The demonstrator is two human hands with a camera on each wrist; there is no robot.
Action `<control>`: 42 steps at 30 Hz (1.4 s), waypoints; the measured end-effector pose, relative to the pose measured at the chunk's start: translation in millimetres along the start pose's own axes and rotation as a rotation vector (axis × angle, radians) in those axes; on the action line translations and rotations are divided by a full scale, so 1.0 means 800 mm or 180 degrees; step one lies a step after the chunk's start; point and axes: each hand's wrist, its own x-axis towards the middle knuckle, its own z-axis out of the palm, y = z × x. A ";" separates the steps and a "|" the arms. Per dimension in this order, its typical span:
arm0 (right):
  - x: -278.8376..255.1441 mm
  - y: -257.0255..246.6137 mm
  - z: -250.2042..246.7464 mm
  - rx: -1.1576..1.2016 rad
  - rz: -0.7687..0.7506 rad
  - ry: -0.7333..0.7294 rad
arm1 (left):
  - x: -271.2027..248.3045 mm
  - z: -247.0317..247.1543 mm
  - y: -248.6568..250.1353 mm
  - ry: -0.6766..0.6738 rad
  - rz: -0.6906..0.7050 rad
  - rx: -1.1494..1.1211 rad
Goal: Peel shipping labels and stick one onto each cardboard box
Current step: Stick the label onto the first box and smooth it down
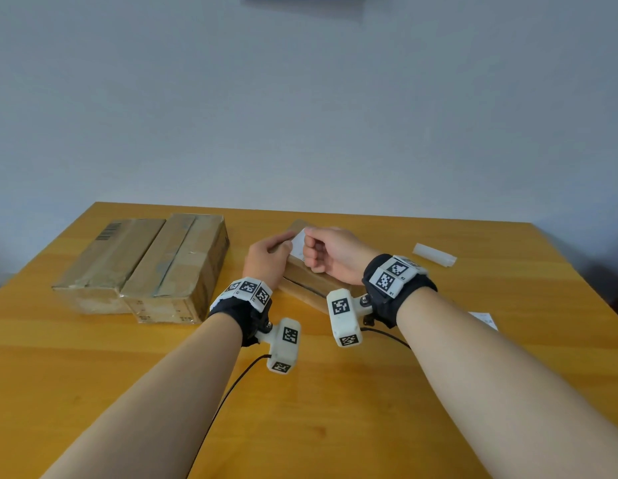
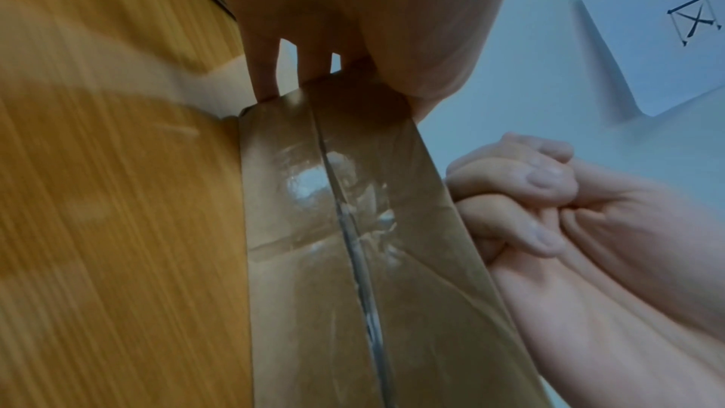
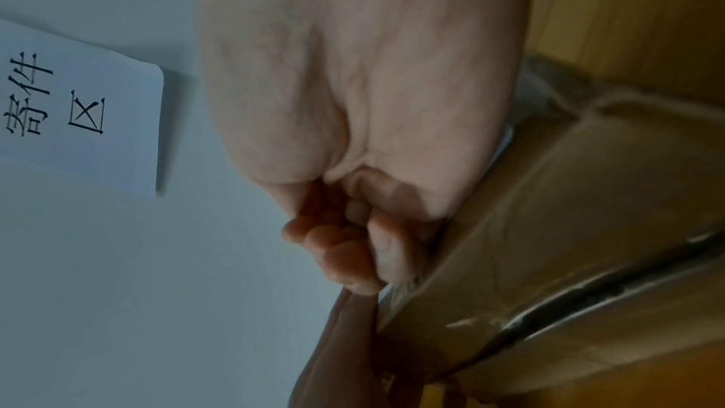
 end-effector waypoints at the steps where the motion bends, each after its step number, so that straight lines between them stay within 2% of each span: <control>1: -0.003 0.000 -0.001 0.0016 0.0016 -0.0058 | 0.000 0.000 0.000 -0.0013 -0.0002 0.0006; 8: -0.014 -0.002 -0.012 0.0148 0.0170 -0.0329 | -0.001 -0.003 0.001 -0.0094 -0.0021 0.0042; 11: -0.015 -0.006 -0.015 0.0500 -0.0051 -0.0264 | -0.002 -0.002 0.007 -0.0103 -0.0108 -0.0002; 15: -0.011 -0.010 -0.014 0.1275 -0.0465 0.0119 | -0.008 -0.003 0.014 -0.0195 -0.0225 0.0059; 18: -0.003 -0.006 -0.013 0.1386 -0.0626 0.0536 | -0.009 -0.009 0.030 -0.0274 -0.0421 0.0761; 20: 0.000 0.001 -0.015 0.1123 -0.0619 0.0782 | -0.004 -0.013 0.048 -0.0452 -0.0516 0.1497; 23: -0.003 0.005 -0.022 0.0627 -0.0571 0.0879 | -0.002 -0.013 0.057 -0.0790 -0.0596 0.1835; 25: -0.006 0.002 -0.028 0.0391 -0.0550 0.0842 | -0.006 -0.008 0.055 -0.0922 -0.0638 0.1766; 27: -0.008 0.002 -0.036 0.0490 -0.0534 0.0834 | -0.010 0.000 0.054 -0.0961 -0.0697 0.1737; 31: -0.009 0.006 -0.046 0.1010 -0.0440 0.0862 | -0.009 0.008 0.052 -0.0646 -0.0886 0.1183; 35: -0.008 0.006 -0.038 0.0838 -0.0505 0.0828 | -0.013 0.001 0.038 -0.0892 -0.0889 0.0741; 39: -0.006 0.010 -0.025 0.0673 -0.0432 0.0482 | -0.014 -0.005 0.037 -0.0950 -0.1087 0.0446; 42: -0.008 0.011 -0.019 0.0426 -0.0281 0.0271 | -0.016 -0.006 0.042 -0.0953 -0.1191 0.0503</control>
